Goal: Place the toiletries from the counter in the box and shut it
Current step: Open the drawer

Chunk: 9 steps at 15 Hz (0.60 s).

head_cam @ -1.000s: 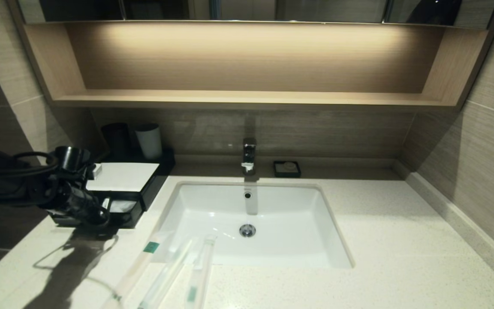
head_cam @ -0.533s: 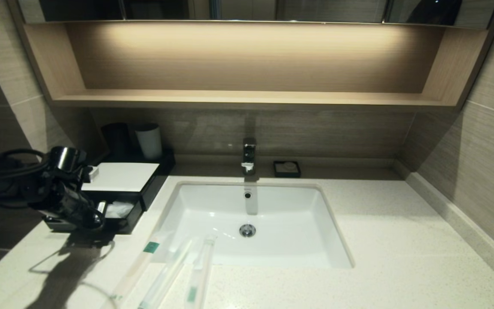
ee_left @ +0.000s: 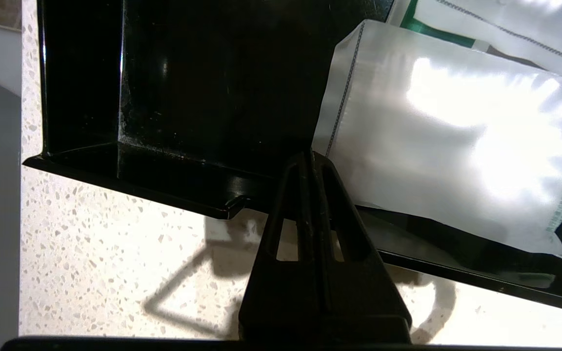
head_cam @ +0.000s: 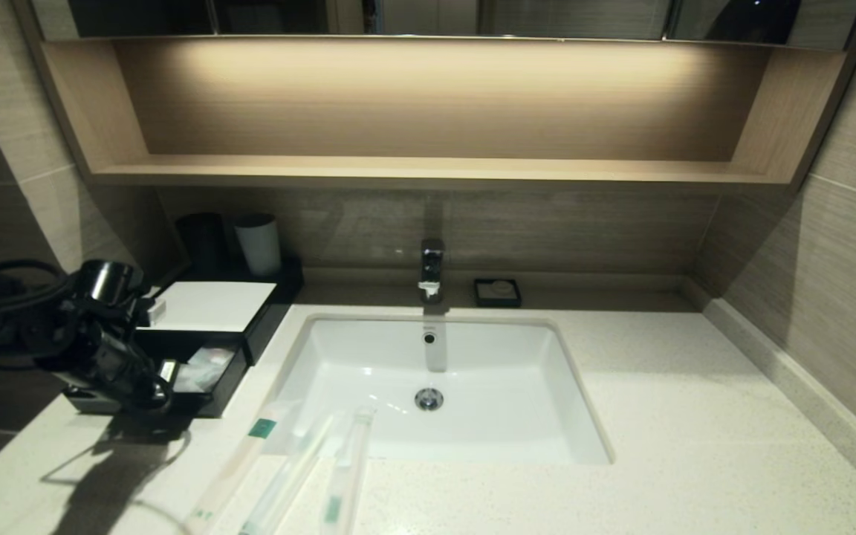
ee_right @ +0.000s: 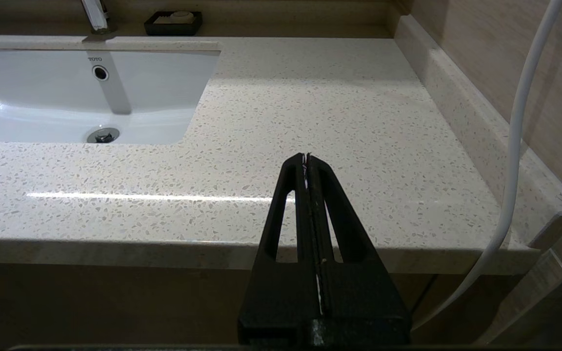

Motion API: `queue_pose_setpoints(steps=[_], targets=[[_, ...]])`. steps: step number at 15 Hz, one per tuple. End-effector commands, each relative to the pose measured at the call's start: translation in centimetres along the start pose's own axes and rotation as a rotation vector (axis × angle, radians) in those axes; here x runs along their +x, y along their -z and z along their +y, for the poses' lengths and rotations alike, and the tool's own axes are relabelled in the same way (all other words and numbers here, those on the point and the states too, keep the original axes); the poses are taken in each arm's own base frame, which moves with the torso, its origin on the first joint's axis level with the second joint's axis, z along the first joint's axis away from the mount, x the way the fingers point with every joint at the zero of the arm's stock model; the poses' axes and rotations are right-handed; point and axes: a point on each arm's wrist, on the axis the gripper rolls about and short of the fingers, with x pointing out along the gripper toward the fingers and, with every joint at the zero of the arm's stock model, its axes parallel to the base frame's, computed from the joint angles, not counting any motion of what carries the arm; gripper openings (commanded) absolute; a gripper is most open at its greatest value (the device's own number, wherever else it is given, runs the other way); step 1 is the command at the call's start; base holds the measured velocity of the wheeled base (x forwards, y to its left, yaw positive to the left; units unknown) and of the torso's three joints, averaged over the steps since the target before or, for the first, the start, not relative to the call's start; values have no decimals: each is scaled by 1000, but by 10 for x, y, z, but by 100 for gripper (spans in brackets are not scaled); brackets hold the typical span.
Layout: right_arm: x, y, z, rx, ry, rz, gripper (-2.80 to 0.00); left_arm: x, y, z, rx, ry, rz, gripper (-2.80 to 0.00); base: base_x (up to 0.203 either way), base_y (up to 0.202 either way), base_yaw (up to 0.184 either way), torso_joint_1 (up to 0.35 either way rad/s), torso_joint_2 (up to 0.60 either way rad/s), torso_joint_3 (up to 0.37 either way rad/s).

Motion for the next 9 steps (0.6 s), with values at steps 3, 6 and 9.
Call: queue_pose_setpoints(steps=[3, 6, 9], targets=[[0, 0, 0, 0, 0, 1, -280, -6, 6, 0, 28, 2, 28, -280, 0, 0, 0, 0, 0, 0], [0, 0, 0, 0, 0, 2, -280, -10, 10, 1, 33, 3, 29, -280, 0, 0, 0, 0, 0, 0], [0, 0, 0, 0, 0, 0, -280, -16, 14, 1, 50, 5, 52, -280, 0, 0, 0, 0, 0, 0]])
